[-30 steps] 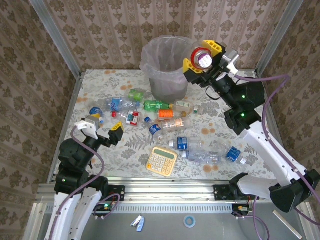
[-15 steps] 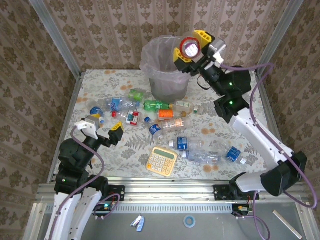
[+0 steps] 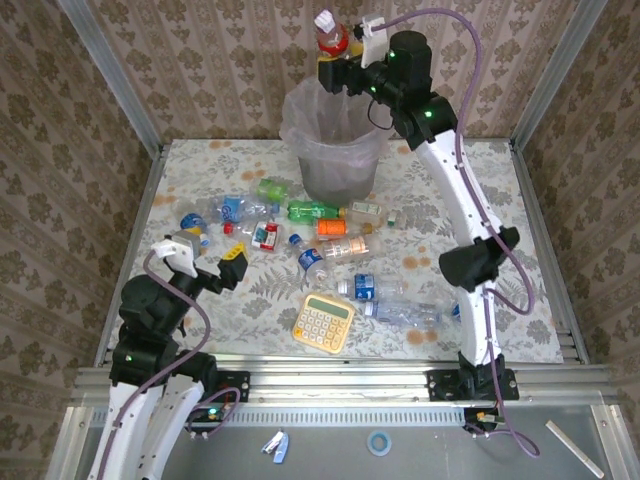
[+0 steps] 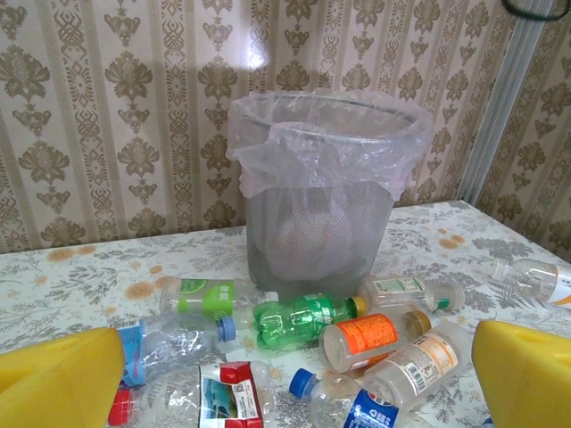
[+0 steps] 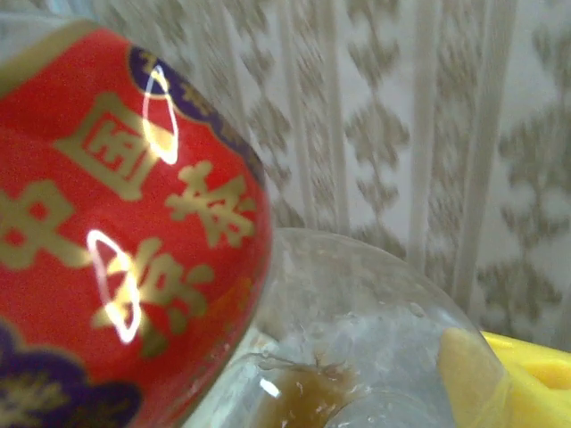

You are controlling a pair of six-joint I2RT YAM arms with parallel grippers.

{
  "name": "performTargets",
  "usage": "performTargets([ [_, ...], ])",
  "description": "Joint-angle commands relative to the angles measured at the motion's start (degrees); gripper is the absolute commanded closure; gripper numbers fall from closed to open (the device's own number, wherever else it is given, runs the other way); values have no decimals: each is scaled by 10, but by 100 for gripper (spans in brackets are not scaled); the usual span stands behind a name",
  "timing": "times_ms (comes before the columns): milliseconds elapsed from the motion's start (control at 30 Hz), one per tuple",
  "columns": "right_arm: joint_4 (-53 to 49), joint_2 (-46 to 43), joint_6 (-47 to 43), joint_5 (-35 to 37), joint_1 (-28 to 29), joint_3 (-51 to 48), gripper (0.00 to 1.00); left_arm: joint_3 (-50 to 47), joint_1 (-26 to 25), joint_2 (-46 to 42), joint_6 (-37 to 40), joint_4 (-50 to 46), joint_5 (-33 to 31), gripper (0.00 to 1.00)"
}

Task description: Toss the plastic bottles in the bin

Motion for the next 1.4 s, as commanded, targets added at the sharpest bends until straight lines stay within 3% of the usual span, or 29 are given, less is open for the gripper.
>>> performTargets([
  [0,-229,38,28,14,-12,98,6,5,3,3,-10,8,6,0],
  [233,-218,-69,31,-8,-18,-19,1,5,3,4,-12,8,6,0],
  [567,-87,-316,35,-59,-13,-346,0,15,3,15,-19,-3,4,0],
  [767,-65,-410,46,-55,-13,-456,0,21,2,31,-23,-4,13,0],
  [967,-145,-444,67,-13,-13,-488,0,18,3,23,-20,-1,5,0],
  [1200,-112,-508,69,-24,-13,-602,0,18,3,25,-24,-3,-3,0],
  [1367,-96,-526,74,-47,-12,-650,0,41,3,55,-26,-42,-50,0],
])
